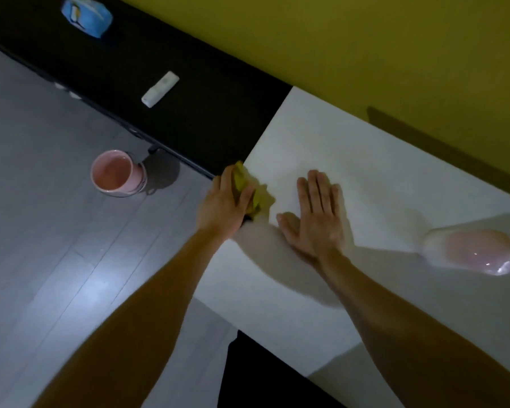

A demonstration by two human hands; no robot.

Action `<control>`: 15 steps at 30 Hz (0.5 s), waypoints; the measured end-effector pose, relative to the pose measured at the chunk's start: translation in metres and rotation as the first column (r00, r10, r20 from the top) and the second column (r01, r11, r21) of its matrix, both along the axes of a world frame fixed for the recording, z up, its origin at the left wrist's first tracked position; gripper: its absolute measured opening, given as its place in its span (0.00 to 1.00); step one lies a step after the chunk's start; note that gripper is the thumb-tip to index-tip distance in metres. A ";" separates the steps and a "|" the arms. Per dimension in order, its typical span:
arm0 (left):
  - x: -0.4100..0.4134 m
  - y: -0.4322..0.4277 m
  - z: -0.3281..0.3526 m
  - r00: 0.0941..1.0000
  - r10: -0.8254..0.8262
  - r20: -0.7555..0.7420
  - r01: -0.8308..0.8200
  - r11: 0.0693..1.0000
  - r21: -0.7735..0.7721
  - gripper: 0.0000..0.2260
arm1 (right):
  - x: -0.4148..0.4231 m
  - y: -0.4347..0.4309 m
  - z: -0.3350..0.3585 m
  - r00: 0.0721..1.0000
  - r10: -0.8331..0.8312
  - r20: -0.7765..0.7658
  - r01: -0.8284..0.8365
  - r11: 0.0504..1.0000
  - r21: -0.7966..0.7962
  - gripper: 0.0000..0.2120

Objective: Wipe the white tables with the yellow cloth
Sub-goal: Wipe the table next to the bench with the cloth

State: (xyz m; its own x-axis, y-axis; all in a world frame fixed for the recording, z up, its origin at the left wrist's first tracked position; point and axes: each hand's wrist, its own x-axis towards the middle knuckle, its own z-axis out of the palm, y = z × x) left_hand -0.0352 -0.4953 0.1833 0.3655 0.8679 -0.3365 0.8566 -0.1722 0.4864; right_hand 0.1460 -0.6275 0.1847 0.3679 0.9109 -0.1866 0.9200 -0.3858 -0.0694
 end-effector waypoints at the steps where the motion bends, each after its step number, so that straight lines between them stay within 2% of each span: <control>1: -0.033 -0.023 0.003 1.000 0.008 -0.012 -0.009 1.000 -0.019 0.30 | -0.003 -0.005 0.001 0.999 0.013 0.039 -0.012 1.000 -0.013 0.42; 4: -0.116 -0.073 0.017 0.997 0.033 -0.076 -0.039 0.996 -0.082 0.27 | 0.000 -0.004 0.007 0.994 0.040 0.100 -0.035 0.998 -0.045 0.41; 6: -0.127 -0.074 0.018 0.993 0.038 -0.110 -0.049 0.994 -0.098 0.27 | -0.001 -0.003 0.009 0.993 0.044 0.110 -0.040 0.998 -0.037 0.40; 9: -0.076 -0.037 0.007 0.995 0.033 -0.093 -0.036 0.999 -0.032 0.31 | -0.003 0.000 0.005 0.996 0.037 0.083 -0.037 0.999 0.006 0.40; 13: 0.018 0.017 -0.007 0.998 0.036 -0.042 -0.033 0.997 0.066 0.30 | 0.000 0.004 -0.004 1.000 0.004 0.020 -0.005 0.998 0.070 0.40; 15: 0.024 0.019 -0.011 0.999 0.017 -0.032 -0.014 0.998 0.067 0.31 | 0.000 0.002 -0.006 1.000 0.010 0.025 -0.012 0.996 0.086 0.40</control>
State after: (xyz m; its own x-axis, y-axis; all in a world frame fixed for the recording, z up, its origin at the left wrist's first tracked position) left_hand -0.0111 -0.4768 0.1722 0.3416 0.8944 -0.2888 0.8747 -0.1900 0.4459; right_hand 0.1463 -0.6256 0.1785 0.3613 0.9272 -0.0983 0.9259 -0.3692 -0.0794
